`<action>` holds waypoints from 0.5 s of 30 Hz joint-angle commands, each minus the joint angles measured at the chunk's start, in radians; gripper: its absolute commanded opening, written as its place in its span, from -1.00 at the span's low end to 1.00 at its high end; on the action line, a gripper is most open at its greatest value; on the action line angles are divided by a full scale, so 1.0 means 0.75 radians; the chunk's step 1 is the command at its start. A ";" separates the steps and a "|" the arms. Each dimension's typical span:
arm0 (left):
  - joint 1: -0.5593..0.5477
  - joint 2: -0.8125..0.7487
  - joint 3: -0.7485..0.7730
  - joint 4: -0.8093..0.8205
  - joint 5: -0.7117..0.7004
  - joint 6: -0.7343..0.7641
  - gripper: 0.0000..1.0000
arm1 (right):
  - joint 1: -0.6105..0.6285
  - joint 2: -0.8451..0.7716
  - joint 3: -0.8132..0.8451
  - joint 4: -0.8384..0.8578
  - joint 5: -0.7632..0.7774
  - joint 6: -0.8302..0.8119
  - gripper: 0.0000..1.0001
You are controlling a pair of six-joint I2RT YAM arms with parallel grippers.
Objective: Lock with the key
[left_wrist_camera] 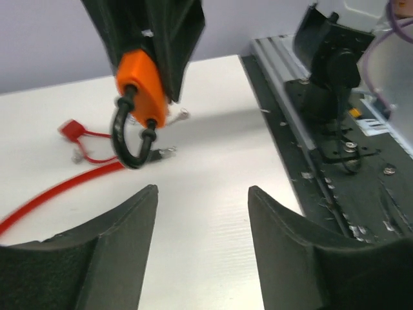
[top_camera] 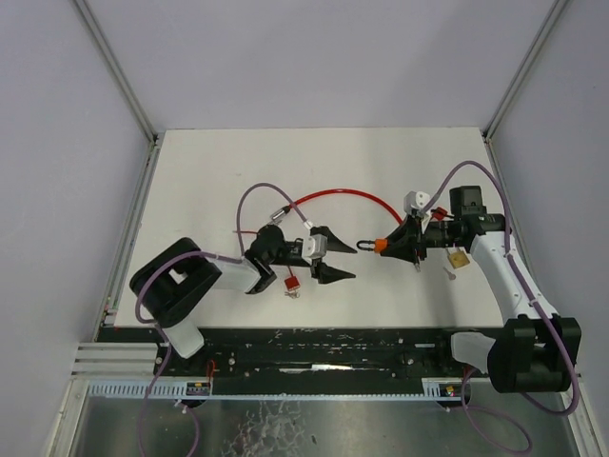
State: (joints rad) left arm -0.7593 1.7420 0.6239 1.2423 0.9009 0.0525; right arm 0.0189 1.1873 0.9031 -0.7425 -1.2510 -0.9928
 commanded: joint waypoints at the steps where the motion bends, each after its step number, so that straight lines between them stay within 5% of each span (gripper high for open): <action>1: 0.005 -0.141 -0.110 0.092 -0.230 0.231 0.21 | -0.003 0.024 0.059 -0.042 -0.128 -0.030 -1.00; 8: -0.094 -0.190 -0.385 0.470 -0.545 0.724 0.82 | 0.026 0.151 0.075 0.021 -0.163 0.193 -1.00; 15: -0.222 -0.095 -0.338 0.481 -0.717 0.938 0.95 | 0.111 0.288 0.104 0.036 -0.094 0.305 -1.00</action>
State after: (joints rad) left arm -0.8951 1.6363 0.3435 1.4818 0.4789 0.5930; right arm 0.0635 1.3781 0.9264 -0.7364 -1.2926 -0.8436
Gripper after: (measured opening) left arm 0.970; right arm 0.357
